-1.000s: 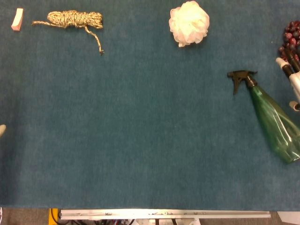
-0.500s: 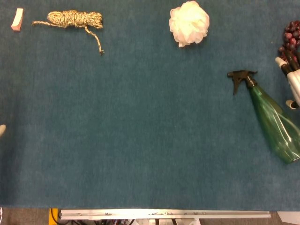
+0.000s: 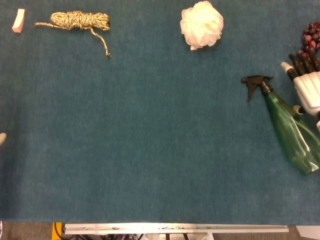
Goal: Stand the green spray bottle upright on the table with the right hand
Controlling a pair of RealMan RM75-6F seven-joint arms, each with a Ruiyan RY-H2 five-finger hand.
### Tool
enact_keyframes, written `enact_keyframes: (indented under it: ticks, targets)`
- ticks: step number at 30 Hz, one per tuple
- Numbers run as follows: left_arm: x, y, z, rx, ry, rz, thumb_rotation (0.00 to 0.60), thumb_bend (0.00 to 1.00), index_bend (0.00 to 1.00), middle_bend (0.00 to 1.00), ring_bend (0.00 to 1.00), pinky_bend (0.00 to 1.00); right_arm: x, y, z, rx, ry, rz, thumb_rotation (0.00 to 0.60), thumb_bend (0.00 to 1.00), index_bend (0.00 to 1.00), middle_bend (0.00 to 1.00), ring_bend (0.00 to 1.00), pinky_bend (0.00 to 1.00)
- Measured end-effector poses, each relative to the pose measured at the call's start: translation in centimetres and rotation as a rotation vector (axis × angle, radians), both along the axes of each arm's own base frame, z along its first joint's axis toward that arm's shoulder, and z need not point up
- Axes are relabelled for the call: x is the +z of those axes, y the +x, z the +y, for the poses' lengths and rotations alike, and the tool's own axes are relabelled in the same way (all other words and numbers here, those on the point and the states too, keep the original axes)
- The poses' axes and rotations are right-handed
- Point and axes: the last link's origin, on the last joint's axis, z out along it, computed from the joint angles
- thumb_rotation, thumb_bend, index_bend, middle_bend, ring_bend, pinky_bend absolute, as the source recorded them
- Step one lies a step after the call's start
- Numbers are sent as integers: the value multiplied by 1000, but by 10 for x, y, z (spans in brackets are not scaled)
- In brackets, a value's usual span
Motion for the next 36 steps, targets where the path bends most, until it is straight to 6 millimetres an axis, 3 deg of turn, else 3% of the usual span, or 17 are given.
enact_keyframes:
  ticks: [36]
  targets:
    - [0,0,0,0,0,-1,600,0,0,0,0,0,-55,80,-10,252,106,-246,600,0,127,0,0,49]
